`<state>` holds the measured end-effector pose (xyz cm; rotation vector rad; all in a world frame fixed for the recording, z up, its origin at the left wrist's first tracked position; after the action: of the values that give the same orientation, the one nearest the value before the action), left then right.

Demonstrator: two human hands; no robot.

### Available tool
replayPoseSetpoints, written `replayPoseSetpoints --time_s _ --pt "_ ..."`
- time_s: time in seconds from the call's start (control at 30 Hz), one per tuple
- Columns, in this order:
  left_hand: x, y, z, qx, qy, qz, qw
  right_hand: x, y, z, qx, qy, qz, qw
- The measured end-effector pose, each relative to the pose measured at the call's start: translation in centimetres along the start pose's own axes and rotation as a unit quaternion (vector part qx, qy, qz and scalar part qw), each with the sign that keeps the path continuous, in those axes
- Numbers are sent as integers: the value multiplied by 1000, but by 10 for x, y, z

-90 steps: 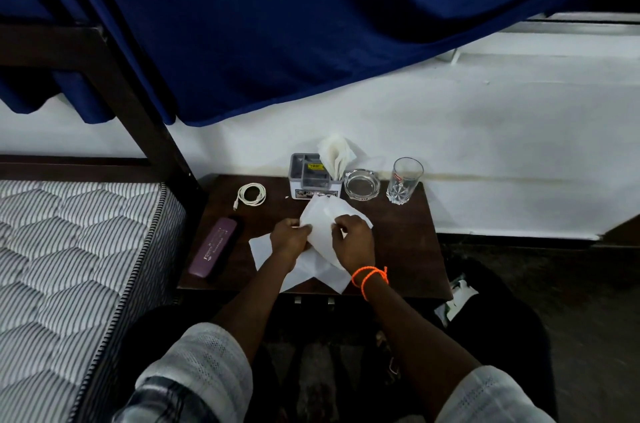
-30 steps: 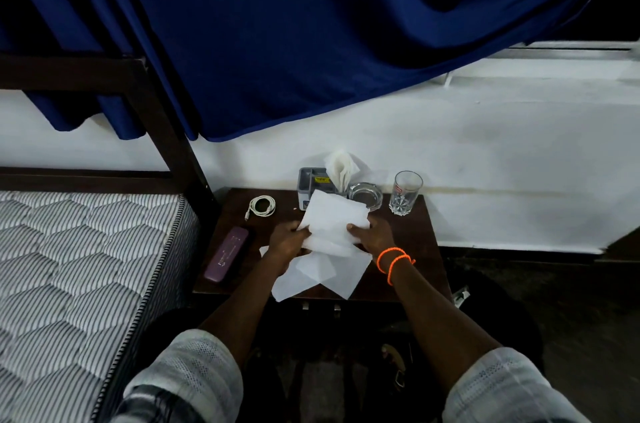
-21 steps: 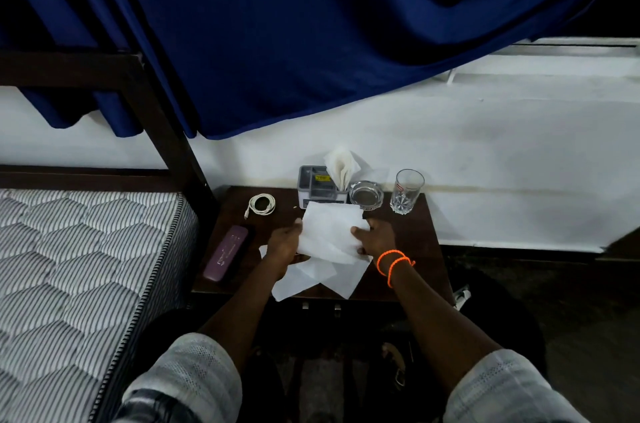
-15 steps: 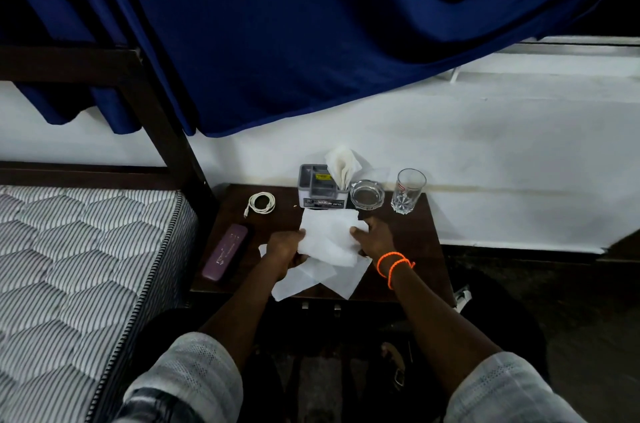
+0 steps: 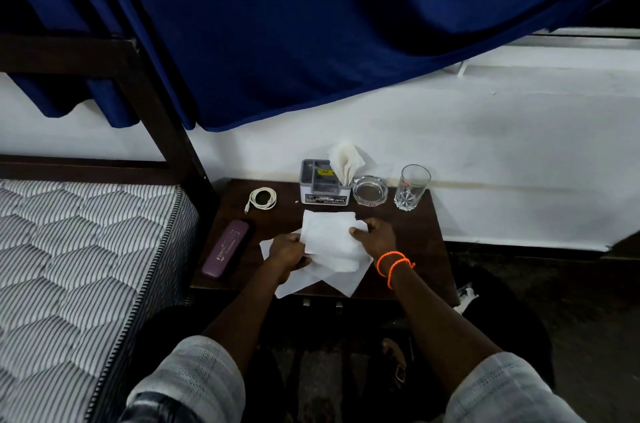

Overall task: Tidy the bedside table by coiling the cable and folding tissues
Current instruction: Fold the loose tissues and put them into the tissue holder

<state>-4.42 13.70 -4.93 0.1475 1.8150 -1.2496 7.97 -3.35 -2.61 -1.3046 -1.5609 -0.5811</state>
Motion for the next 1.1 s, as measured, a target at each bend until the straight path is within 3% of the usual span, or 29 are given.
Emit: replayPoseSetpoints --time_s 0.17,0.4,0.53,0.83,1.1 --pt "-1 0 6 20 -8 1 1000 1 -3 4 -4 60 28 998" --pt "-4 8 7 -25 -55 -67 996 -3 -3 6 2 -14 10 1000" --pt "-1 8 5 -28 -1 -41 999 -2 -5 4 10 -72 -11 997" --pt "1 17 3 -21 50 -10 998 0 5 13 27 -70 -11 997" --pt "0 27 2 -41 125 55 990 -5 8 20 -10 -83 -13 996"
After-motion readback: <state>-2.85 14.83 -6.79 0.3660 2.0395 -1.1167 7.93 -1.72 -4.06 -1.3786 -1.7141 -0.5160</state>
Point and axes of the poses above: each hand's wrist, its own y-axis towards the middle knuckle, its own z-axis out of the palm, x = y × z, the point moved 2 cm from there along y, towards the middle knuckle, and after that the axes turned 5 degrees about -z, right-handed, at the moved point
